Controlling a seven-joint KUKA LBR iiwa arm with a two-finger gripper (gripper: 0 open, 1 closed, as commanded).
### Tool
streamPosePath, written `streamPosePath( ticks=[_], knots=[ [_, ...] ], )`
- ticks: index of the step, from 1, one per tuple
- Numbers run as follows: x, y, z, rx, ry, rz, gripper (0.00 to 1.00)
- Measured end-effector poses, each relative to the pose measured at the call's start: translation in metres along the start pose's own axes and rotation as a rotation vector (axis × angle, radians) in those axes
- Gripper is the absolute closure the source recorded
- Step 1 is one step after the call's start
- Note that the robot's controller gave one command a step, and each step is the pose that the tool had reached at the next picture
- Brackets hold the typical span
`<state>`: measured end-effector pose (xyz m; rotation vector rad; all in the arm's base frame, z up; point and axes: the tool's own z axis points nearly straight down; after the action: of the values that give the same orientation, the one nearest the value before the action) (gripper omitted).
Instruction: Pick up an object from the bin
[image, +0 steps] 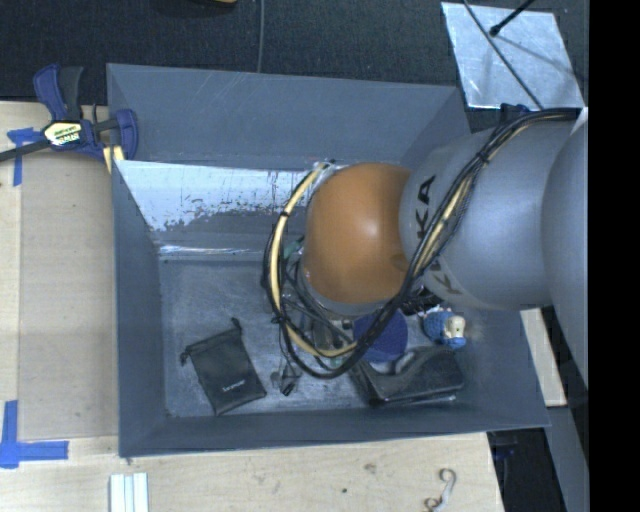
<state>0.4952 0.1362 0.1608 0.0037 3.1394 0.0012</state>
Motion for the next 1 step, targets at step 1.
streamPosePath(
  ticks=[1],
  knots=[
    [-0.0179,0.0008,0.0878,0.001,0.005,-0.396,0.00]
  ],
)
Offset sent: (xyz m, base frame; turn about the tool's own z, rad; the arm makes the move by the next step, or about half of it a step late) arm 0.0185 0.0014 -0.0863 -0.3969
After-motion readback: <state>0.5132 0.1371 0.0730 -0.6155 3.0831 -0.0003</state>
